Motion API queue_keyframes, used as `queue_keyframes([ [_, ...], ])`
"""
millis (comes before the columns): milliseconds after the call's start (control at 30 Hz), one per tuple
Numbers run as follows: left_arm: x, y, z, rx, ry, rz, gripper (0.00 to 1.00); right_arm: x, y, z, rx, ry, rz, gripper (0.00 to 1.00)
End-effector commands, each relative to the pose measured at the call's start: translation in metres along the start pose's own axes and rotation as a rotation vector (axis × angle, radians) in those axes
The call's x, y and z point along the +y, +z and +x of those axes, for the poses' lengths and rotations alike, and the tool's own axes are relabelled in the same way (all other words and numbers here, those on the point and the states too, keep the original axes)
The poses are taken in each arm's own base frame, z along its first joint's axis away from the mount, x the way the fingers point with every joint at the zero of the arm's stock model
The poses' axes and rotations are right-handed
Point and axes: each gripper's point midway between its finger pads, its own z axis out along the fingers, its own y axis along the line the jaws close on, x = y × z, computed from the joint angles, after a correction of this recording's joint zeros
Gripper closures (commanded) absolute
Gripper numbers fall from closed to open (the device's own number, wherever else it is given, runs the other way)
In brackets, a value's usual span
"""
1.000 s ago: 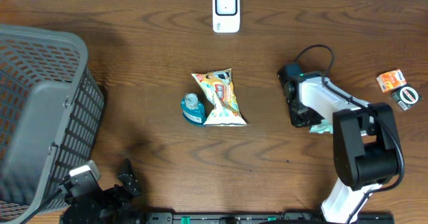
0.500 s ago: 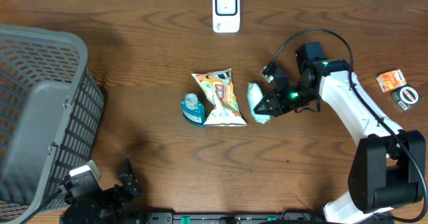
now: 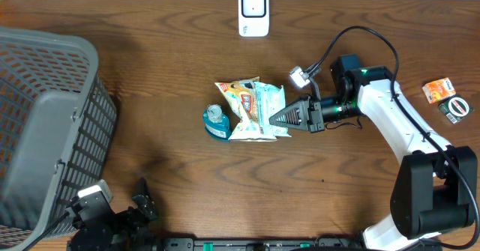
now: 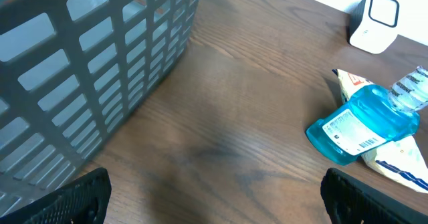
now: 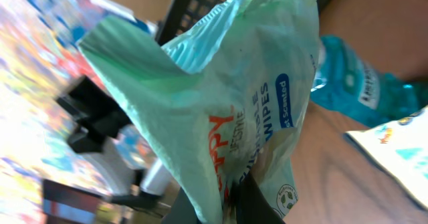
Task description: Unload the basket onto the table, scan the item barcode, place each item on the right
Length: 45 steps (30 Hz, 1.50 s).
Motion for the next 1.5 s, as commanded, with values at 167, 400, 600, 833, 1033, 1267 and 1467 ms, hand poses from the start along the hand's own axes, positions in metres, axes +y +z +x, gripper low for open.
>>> queue_keyframes([
  [167, -0.001, -0.002, -0.002, -0.011, 0.016, 0.010, 0.01, 0.020, 0.001, -0.012, -0.036, 0.323, -0.085, 0.99],
  [400, -0.001, -0.002, -0.002, -0.011, 0.016, 0.010, 0.01, -0.013, 0.001, -0.002, 0.046, -0.002, 0.088, 0.99],
  [600, -0.001, -0.002, -0.002, -0.011, 0.016, 0.010, 0.01, -0.102, -0.023, -0.030, 0.053, -0.021, 0.592, 0.99],
  [833, -0.001, -0.002, -0.002, -0.011, 0.016, 0.010, 0.01, -0.117, -0.029, -0.120, -0.191, -0.294, 0.792, 0.99],
  [1033, -0.001, -0.002, -0.002, -0.011, 0.016, 0.010, 0.01, -0.129, -0.026, -0.166, -0.332, -0.454, 0.975, 0.99],
  [1267, -0.001, -0.002, -0.002, -0.011, 0.016, 0.010, 0.01, -0.161, -0.015, -0.212, -0.385, -0.521, 1.080, 0.99],
  [1467, -0.001, -0.002, -0.002, -0.011, 0.016, 0.010, 0.01, -0.195, -0.022, -0.265, -0.403, -0.550, 1.205, 0.99],
])
